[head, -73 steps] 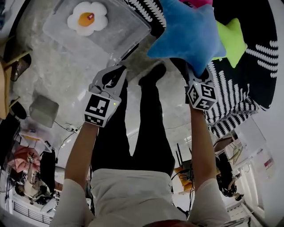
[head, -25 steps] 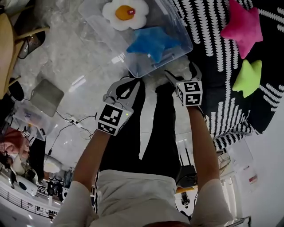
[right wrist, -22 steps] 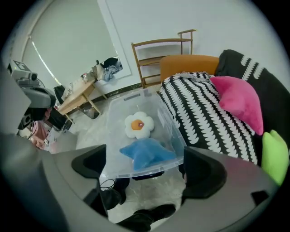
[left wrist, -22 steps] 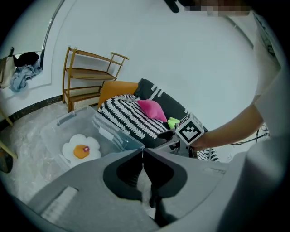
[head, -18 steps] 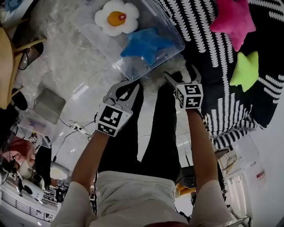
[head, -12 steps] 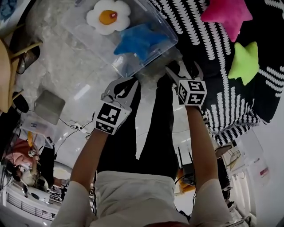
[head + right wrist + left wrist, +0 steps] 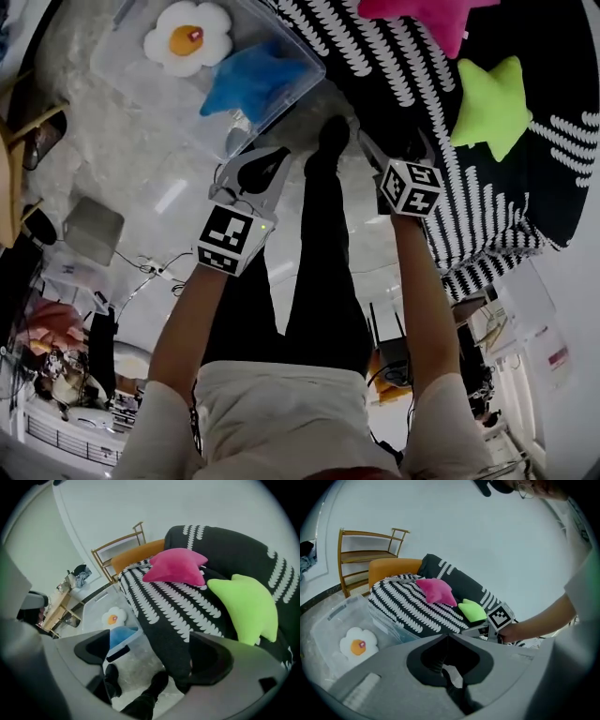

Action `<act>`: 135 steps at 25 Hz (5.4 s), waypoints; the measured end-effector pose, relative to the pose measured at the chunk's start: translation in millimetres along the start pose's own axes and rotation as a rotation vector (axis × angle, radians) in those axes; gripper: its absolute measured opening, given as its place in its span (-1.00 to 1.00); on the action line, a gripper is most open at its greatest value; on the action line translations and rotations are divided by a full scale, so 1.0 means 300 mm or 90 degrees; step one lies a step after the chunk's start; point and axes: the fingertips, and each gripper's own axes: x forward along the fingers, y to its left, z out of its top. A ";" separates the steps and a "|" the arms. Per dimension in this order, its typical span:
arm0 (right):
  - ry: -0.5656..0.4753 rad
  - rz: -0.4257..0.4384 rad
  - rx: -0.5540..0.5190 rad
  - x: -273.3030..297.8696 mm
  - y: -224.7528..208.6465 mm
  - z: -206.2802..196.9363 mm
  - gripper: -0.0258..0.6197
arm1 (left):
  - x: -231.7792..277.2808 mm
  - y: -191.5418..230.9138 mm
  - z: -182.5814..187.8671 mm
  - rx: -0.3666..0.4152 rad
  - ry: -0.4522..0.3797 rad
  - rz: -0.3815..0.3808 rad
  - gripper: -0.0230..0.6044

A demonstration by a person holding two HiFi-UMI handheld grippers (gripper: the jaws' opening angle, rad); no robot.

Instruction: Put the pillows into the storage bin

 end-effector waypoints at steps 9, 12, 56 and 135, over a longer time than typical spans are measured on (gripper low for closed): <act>0.013 -0.079 0.051 0.059 -0.165 0.064 0.69 | 0.118 0.056 0.081 -0.006 0.006 -0.035 -0.86; 0.014 -0.114 0.077 0.062 -0.247 0.086 0.69 | 0.160 0.057 0.116 -0.006 0.008 -0.043 -0.86; 0.031 -0.160 0.297 -0.012 -0.627 0.134 -0.15 | 0.174 -0.033 0.256 0.027 0.000 -0.013 -0.86; 0.160 0.117 -0.261 0.475 1.142 0.168 0.61 | -0.653 0.807 -0.310 -0.151 -0.048 0.112 -0.86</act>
